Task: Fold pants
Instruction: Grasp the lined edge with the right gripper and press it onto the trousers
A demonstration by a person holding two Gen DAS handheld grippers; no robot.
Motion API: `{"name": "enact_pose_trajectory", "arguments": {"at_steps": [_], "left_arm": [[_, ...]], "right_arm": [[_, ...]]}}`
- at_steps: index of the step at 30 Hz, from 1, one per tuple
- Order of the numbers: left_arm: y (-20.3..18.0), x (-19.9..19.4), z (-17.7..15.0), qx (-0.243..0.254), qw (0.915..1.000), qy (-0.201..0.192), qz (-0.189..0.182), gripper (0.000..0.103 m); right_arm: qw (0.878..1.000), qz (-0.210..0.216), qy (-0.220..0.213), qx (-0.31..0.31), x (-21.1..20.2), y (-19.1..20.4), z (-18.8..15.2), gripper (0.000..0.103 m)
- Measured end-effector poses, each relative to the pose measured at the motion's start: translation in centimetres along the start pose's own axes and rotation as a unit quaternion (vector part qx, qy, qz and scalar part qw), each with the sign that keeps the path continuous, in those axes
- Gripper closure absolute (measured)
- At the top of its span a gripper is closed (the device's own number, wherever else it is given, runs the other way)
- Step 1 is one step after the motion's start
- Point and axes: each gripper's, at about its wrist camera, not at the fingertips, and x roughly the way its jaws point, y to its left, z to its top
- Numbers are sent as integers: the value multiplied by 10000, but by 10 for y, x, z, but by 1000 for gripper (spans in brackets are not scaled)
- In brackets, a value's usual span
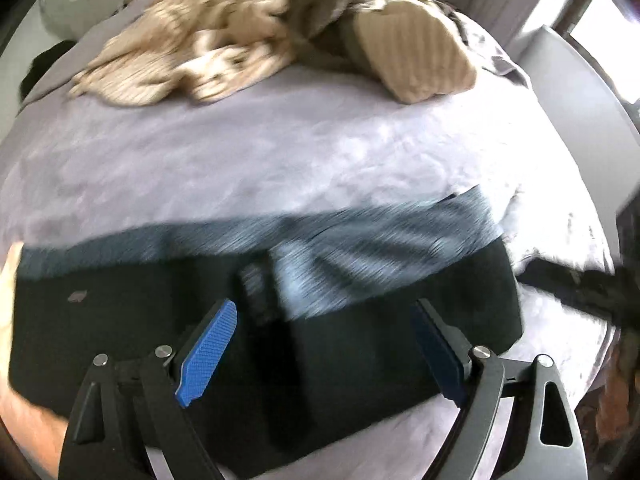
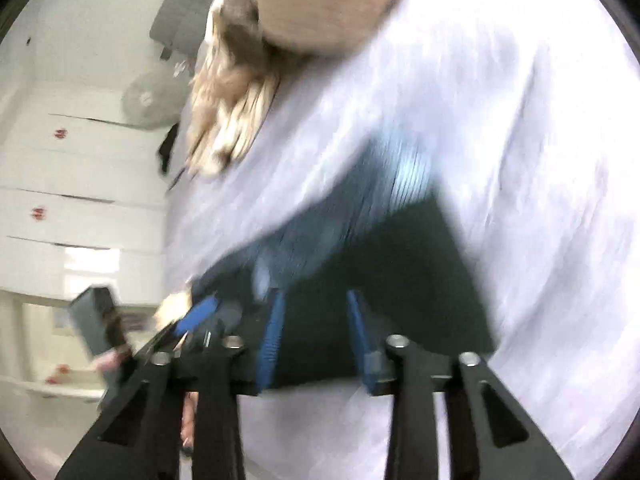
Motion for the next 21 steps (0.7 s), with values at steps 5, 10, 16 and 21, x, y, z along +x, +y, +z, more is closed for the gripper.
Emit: {"name": "enact_pose_trajectory", "arguments": {"at_steps": [5,10,16,21], "left_arm": [[-21,48,22,-36,9994,90,328,13],[8,76,-6,-157,9971,426,611,13],[26,64,-25,104,9966,482,662,9],[41,46,-38,60,9968,478,645,9]], "right_arm": [[9976,-649,-48,-225,33,-16,59,80],[9955,-936,-10,-173,73,-33,66,82],[9874,-1397,2,-745,74,-7,62,80],[9872,-1253,50,-989,64,24,36,79]]}}
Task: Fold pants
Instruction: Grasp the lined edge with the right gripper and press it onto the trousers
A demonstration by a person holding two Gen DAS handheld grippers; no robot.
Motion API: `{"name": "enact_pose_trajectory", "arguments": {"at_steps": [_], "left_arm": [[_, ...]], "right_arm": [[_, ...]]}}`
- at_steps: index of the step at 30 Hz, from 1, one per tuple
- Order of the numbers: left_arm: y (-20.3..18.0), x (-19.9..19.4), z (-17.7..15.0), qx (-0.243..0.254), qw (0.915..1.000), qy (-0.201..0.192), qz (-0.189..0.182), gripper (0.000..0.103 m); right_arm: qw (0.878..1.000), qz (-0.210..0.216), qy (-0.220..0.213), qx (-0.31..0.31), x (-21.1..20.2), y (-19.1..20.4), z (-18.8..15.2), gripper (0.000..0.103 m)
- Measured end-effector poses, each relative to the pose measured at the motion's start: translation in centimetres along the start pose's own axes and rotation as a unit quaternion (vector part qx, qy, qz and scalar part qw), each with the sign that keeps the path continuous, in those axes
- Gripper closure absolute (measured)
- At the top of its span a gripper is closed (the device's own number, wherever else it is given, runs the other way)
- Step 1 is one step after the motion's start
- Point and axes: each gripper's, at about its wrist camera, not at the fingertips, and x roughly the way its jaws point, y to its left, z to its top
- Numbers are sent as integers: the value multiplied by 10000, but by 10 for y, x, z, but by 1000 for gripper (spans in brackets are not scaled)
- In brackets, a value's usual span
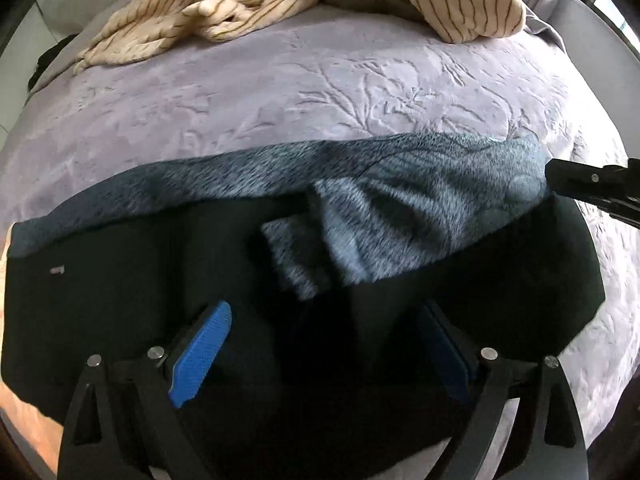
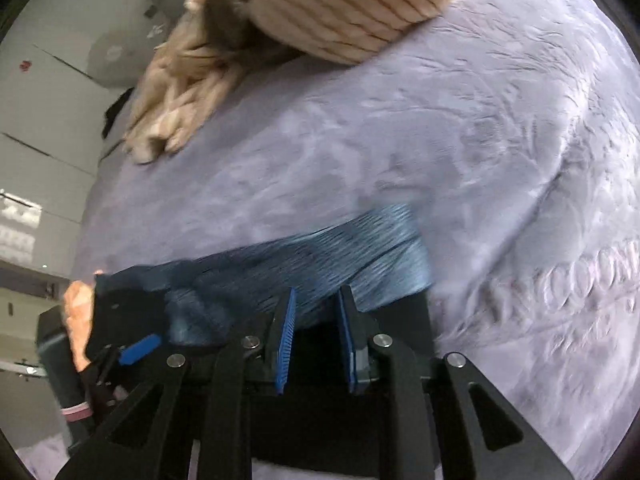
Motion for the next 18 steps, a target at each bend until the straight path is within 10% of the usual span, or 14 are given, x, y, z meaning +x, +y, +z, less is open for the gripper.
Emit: {"name": "enact_pose_trajectory", "arguments": {"at_steps": [9,14,18], "left_arm": [[43,-35,-32,-563,9983,-39,130,9],[72,-47,-56,-923,9955,-17,230,9],[91,-48,-72,-1268,9918,57,171,9]], "right_arm": [[9943,671,698,-445,36,84,-27,53],[9834,-213,1187,-1353,70,137,-42,53],[9750,-914,1212,-1620,86,142,-58,80]]}}
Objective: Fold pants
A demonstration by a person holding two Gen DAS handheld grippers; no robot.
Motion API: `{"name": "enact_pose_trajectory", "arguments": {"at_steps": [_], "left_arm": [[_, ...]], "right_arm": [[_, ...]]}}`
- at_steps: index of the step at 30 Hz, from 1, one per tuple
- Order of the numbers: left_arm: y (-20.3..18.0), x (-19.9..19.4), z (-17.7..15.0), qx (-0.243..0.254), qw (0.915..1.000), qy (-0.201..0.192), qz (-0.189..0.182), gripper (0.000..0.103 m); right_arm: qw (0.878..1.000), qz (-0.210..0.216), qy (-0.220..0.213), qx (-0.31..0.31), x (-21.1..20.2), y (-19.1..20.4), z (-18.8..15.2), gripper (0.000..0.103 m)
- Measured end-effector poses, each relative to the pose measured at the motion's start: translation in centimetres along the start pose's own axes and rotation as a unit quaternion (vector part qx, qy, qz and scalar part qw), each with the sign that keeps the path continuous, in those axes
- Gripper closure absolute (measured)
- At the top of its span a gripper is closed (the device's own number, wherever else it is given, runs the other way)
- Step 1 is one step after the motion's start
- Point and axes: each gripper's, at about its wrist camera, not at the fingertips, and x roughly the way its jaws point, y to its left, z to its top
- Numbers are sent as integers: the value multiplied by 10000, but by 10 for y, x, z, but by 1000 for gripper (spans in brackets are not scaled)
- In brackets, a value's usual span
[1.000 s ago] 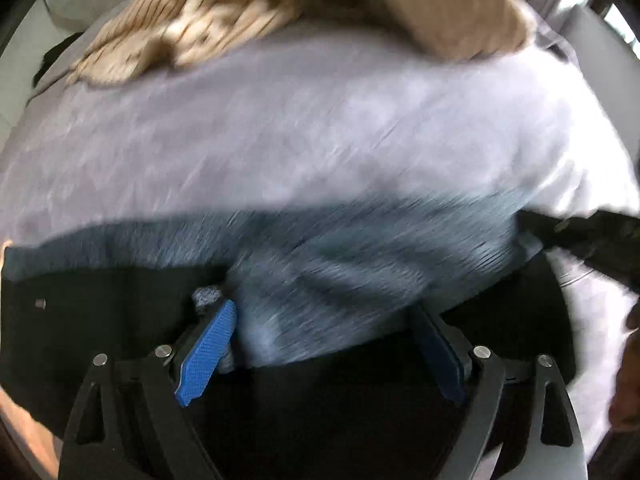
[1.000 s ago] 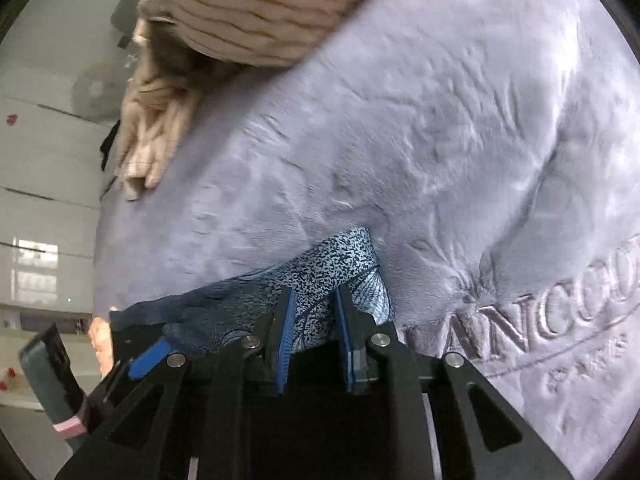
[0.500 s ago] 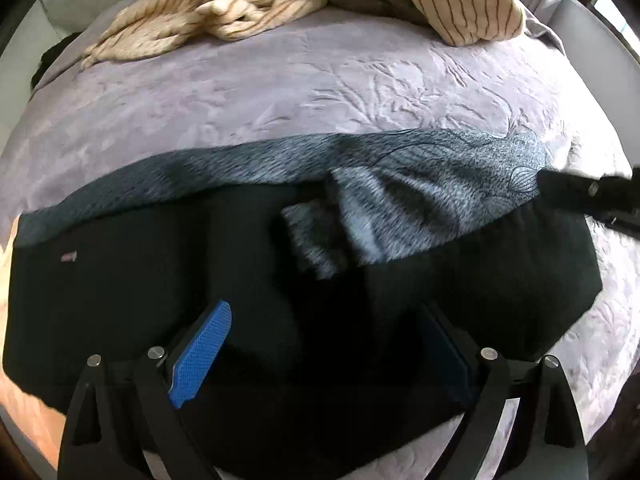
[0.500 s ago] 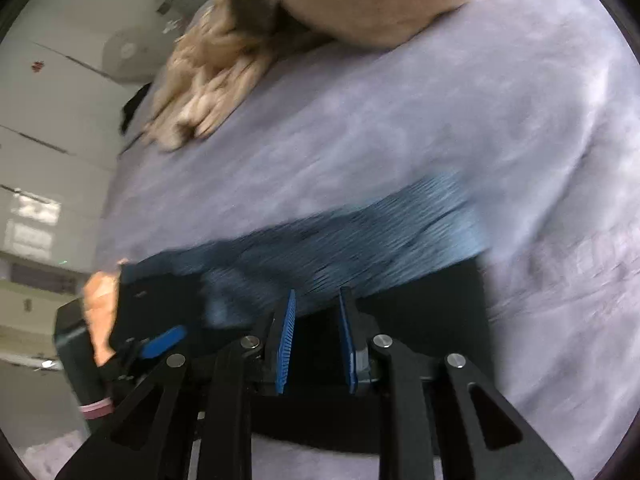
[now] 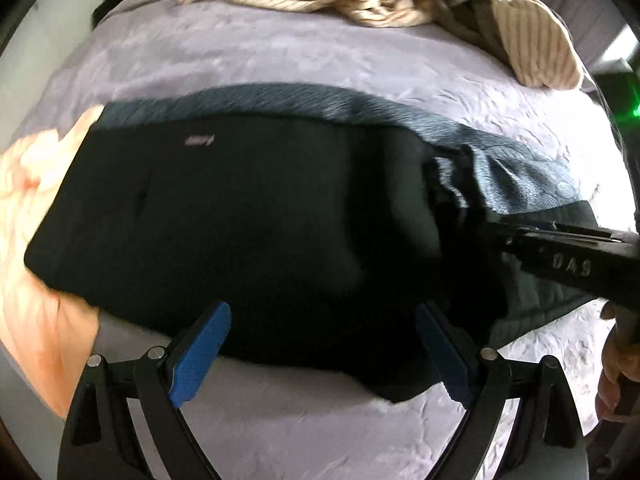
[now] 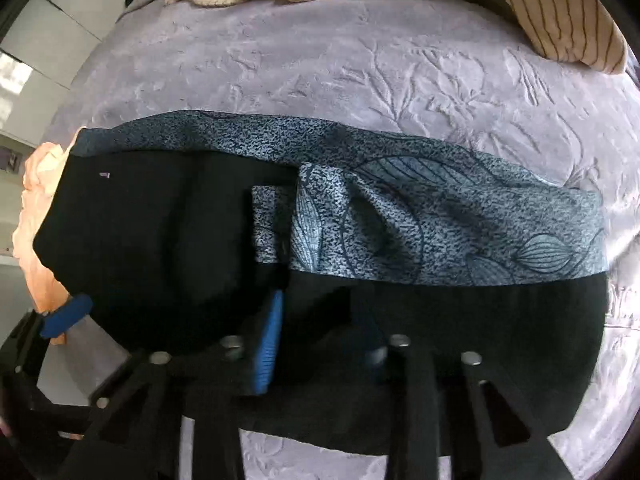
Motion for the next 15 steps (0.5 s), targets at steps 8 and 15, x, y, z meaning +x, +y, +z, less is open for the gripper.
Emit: {"name": "enact_pose_trajectory", "arguments": {"at_steps": [8,15], "left_arm": [[14,-2,-11,-133,9998,6,-134,9],[17,-8,-16,0,9999,65,-129,9]], "right_arm": [[9837,1560,490,752,10,-13,-19,97],[9577,2478,305,1435,-9,-19,-36,77]]}}
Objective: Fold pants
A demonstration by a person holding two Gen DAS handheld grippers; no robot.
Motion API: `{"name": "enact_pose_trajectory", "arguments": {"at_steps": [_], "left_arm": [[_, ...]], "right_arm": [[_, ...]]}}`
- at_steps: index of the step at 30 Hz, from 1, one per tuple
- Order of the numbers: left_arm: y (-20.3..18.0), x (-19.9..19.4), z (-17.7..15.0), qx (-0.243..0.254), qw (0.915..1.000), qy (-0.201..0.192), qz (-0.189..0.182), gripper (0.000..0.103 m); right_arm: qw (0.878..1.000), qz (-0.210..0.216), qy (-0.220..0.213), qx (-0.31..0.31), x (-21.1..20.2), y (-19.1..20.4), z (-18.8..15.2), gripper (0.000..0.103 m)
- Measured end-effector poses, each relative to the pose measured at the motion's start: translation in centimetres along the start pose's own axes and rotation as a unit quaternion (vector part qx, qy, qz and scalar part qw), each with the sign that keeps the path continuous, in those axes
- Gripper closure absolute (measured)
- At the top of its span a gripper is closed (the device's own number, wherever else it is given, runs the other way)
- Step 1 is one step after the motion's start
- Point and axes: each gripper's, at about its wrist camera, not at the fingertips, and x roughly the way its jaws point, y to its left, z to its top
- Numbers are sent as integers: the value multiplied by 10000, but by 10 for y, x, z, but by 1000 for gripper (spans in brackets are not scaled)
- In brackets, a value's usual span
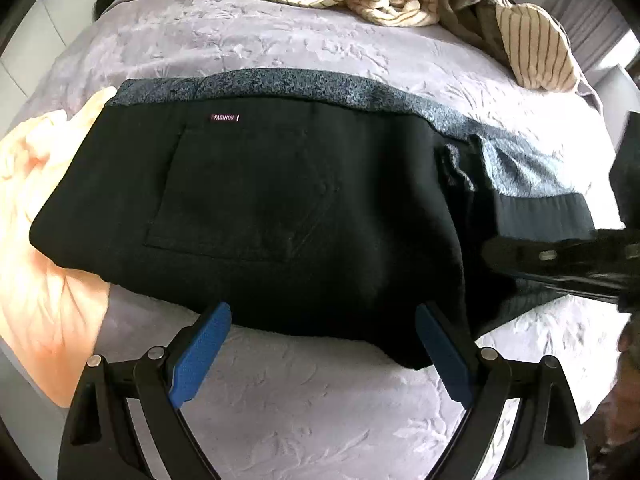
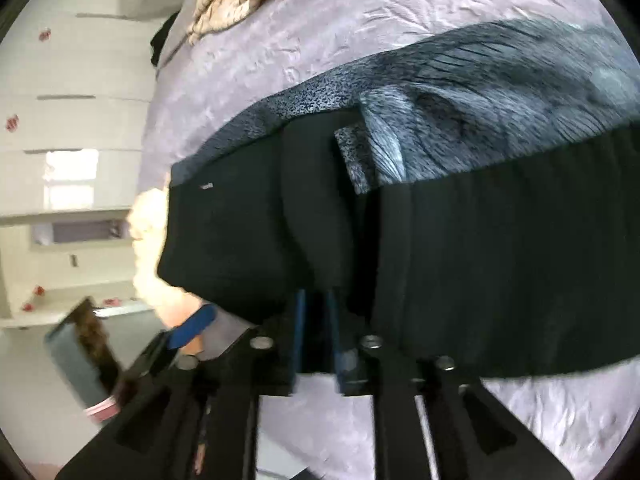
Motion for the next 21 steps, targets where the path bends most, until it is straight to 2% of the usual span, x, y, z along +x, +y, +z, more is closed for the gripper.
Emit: {"name": "enact_pose_trajectory", "arguments": {"at_steps": [1,3,7,10,17,20,21], "left_arm": [[0,0,-1,-11,10000,20,-7,9],[1,0,-2,-18,10000,35,-18,9],[-4,-2,-1,47,10000,57,-35,9],[-9,-5,-2,151,9999,21,-51,9],[-25,-1,2,296,9995,73,-121,9],[-33,-2,3,380,9992,51,-139,9],[-36,-1,3,415,9990,58,-133,9]], "right_arm": [[9999,82,-9,118,-7,-6,-3,75],[9964,530,-39,658,-16,-23,-11,74],[9799,1111,-331,1622,-12,-56,-28,74],[9677,1403,-531,2028,-15,-69,-37,74],[9653,1259,-730,2171,-26,-77,-51,73],[9594,1456,-939,2224,-29,-87,-50,67],[9578,1484,-998,2249,-28,-92,-49,59]]}}
